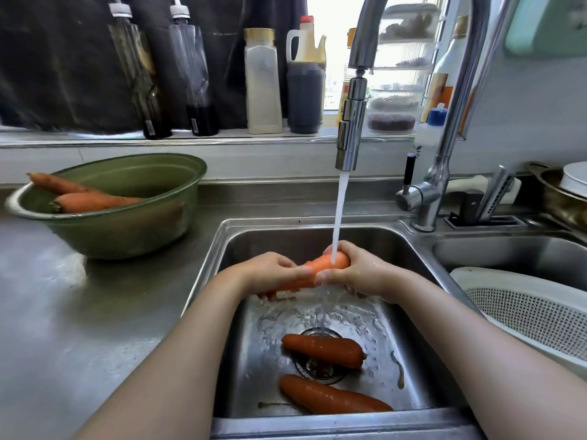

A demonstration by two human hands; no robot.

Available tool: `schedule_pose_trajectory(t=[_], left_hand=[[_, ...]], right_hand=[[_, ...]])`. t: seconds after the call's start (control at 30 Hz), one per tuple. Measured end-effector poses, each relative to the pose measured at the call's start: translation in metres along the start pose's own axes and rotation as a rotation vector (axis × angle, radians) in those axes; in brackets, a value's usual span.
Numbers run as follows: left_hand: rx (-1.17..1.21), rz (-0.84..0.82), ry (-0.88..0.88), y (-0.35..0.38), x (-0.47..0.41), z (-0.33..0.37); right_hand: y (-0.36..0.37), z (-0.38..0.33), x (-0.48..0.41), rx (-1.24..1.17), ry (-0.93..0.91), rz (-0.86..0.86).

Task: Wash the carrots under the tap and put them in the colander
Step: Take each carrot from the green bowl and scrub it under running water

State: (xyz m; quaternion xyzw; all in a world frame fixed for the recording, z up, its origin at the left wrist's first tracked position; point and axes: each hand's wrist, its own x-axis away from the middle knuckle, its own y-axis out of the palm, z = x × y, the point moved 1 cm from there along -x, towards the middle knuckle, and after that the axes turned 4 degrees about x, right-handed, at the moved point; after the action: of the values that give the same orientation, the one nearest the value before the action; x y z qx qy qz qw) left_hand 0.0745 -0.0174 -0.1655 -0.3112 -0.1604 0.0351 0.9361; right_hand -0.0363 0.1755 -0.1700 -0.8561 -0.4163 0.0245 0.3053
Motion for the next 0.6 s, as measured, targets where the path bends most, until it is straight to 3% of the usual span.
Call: schedule_pose_trajectory(t=[0.3,0.43,0.6], left_hand=[[-0.095,0.055,0.007,0.013,-0.021,-0.025],[-0.196,0.009,-0.049,0.032,-0.031,-0.046],[-0.386,-0.075,-0.116,0.053,-0.037,-0.05]], right_hand=[[0.006,0.032,-0.012,-0.046,0.325,0.066],[0.022,0.048,-0.019,-0.022,0.407,-0.091],[0.025,0.048,-0.012,0.252,0.429,-0.263]])
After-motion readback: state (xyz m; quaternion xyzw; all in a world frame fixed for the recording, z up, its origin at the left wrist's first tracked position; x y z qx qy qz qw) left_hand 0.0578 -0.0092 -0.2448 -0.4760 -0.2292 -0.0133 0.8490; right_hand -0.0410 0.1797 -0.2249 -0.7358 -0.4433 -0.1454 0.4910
